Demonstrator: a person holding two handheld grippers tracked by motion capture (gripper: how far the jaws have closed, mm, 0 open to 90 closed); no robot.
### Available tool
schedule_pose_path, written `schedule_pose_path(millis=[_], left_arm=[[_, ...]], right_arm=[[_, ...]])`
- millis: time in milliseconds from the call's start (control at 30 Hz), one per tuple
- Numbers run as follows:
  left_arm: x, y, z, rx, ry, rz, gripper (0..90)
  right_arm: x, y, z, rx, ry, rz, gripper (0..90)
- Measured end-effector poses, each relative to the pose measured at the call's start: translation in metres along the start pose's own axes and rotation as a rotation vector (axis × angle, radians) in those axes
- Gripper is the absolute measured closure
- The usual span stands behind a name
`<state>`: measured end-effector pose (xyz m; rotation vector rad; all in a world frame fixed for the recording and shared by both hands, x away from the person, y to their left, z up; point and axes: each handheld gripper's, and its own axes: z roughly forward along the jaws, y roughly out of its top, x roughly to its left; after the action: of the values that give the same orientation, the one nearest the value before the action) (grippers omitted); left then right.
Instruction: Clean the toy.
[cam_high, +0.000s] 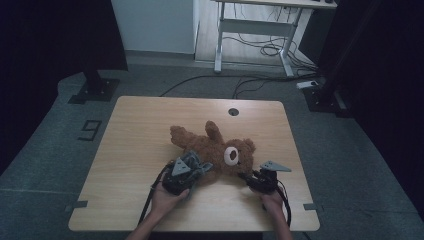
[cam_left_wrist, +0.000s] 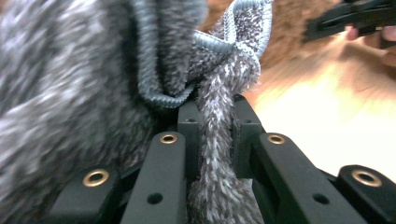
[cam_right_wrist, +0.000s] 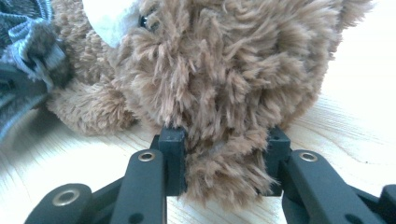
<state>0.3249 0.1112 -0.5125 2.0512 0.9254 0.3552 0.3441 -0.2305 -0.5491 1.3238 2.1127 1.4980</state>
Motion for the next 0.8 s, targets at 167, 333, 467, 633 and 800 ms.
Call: schedule_pose_path(millis=[167,333,467,633,800], left_arm=[[0.026,-0.013,-0.012,0.020,0.016,-0.035,77.4],[0.042,-0.019,-0.026,-0.001,0.018,-0.088,77.5],[0.041,-0.018,-0.033,-0.029,0.012,-0.099,77.4],[0.018,0.000,-0.019,-0.049,-0.036,-0.049,77.5],[-0.013,0.022,0.004,-0.048,-0.074,0.025,77.4]], right_arm=[[-0.001,0.000,0.000,0.001,0.002,-0.005,62.7],[-0.001,0.000,0.000,0.003,0.006,-0.001,62.6],[-0.001,-0.001,0.001,0.000,0.010,0.008,62.6],[-0.002,-0.001,0.001,0.001,0.011,0.017,62.6],[-0.002,-0.002,0.001,0.000,0.014,0.022,62.6]])
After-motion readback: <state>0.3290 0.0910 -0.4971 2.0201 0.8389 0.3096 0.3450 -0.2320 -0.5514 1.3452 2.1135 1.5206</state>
